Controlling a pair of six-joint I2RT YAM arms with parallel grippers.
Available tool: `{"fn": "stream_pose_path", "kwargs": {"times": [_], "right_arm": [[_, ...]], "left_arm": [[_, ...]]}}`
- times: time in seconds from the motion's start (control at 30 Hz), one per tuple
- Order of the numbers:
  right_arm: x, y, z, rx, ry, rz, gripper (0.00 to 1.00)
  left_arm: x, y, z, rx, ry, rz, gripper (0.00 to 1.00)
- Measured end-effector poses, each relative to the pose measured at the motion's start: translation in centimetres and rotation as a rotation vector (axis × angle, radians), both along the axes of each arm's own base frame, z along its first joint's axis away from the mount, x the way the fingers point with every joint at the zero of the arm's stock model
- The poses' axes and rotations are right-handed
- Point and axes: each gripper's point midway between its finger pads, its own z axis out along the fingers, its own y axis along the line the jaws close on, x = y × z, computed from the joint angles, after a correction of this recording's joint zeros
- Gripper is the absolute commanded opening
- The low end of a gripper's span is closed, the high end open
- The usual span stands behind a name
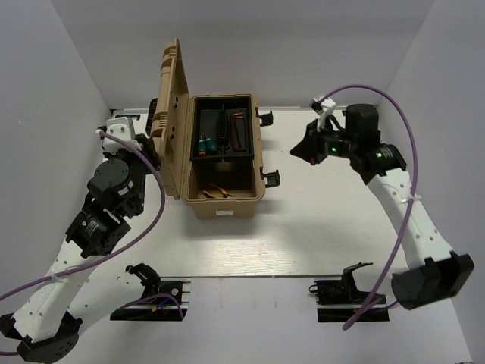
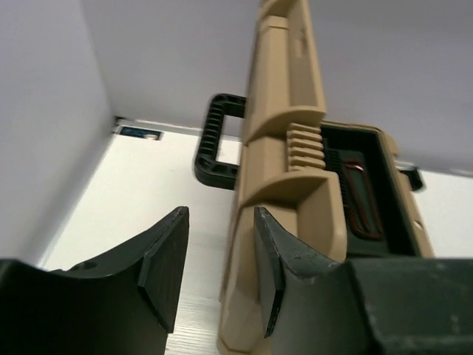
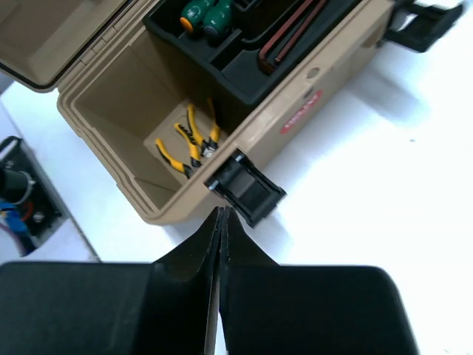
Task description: Sort the tools into containers
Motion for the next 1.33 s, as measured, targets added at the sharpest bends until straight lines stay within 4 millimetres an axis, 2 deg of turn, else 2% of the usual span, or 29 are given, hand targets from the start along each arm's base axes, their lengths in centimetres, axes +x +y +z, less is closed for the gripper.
{"fn": "stream_pose_path", "kwargs": {"times": [0.1, 0.2, 0.27, 0.3, 0.43, 0.47, 0.5, 0.53, 0.57, 0.63, 0.8, 0.87, 0.9, 0.93, 1.0, 1.03, 1.13, 1.17, 1.23, 1.3, 1.33], "right_arm": [[-1.0, -1.5, 1.0, -0.009, -0.062, -0.022, 0.0], [-1.5, -2.2, 1.6, -0.007, -0.096, -0.033, 0.0], [-1.8, -2.5, 1.5, -0.006, -0.096, -0.04, 0.0], [-1.9, -2.7, 1.2, -0.007, -0.091, -0.044, 0.0], [-2.5, -3.5, 0.0, -0.016, -0.068, -0.064, 0.0], [-2.7, -3.7, -0.2, -0.017, -0.067, -0.068, 0.06], [-2.9, -3.9, -0.3, -0.021, -0.068, -0.074, 0.16], [-3.0, -4.1, -0.3, -0.024, -0.073, -0.079, 0.33], [-3.2, -4.4, -0.4, -0.027, -0.071, -0.09, 0.39], [-3.1, -4.9, -0.5, -0.046, -0.084, -0.111, 0.48], [-2.2, -6.4, -2.7, -0.109, -0.061, -0.182, 0.56], [-1.8, -7.0, -4.2, -0.14, -0.031, -0.21, 0.69], [-1.7, -7.3, -5.0, -0.158, -0.016, -0.224, 0.72], [-1.5, -7.7, -6.1, -0.181, 0.002, -0.239, 0.79], [-1.2, -8.7, -8.1, -0.227, 0.04, -0.277, 0.82], [-1.2, -9.1, -9.0, -0.249, 0.061, -0.295, 0.87], [-1.2, -10.7, -11.4, -0.318, 0.123, -0.364, 0.9], [-1.2, -11.1, -12.1, -0.334, 0.136, -0.386, 0.9], [-1.7, -12.1, -13.6, -0.369, 0.163, -0.428, 0.9], [-2.5, -12.9, -14.9, -0.395, 0.164, -0.455, 0.9], [-3.1, -13.3, -15.4, -0.406, 0.158, -0.465, 0.9]], "left_arm": [[0.0, -1.7, 0.0, -0.018, 0.003, -0.099, 0.54], [0.3, -4.4, -0.1, -0.027, 0.014, -0.23, 0.55], [0.8, -7.4, -0.4, -0.024, 0.039, -0.359, 0.55], [1.0, -9.5, -0.8, -0.024, 0.062, -0.447, 0.56], [1.4, -16.4, -3.7, -0.026, 0.152, -0.723, 0.65], [1.2, -17.3, -4.7, -0.024, 0.179, -0.763, 0.65], [1.0, -17.6, -5.7, -0.013, 0.209, -0.781, 0.67], [0.6, -17.4, -6.4, -0.006, 0.231, -0.787, 0.69], [0.2, -17.1, -6.5, -0.001, 0.238, -0.787, 0.7], [-0.6, -16.2, -5.3, 0.001, 0.197, -0.783, 0.75], [-3.3, -13.8, -0.3, 0.002, 0.016, -0.793, 0.81], [-4.4, -13.7, 0.9, 0.02, -0.041, -0.833, 0.85], [-4.8, -13.9, 1.0, 0.034, -0.058, -0.862, 0.89], [-5.3, -14.5, 0.9, 0.053, -0.073, -0.91, 0.92], [-5.3, -15.6, -1.3, 0.088, -0.043, -0.963, 0.94], [-5.2, -16.2, -3.1, 0.108, -0.01, -0.991, 1.0], [-4.8, -17.3, -9.3, 0.169, 0.108, -1.048, 1.0], [-4.8, -17.5, -11.8, 0.191, 0.159, -1.063, 1.0], [-5.2, -17.4, -15.4, 0.22, 0.232, -1.084, 1.0], [-5.7, -17.4, -16.7, 0.236, 0.246, -1.106, 1.0], [-6.0, -17.3, -16.7, 0.239, 0.236, -1.119, 1.0]]}}
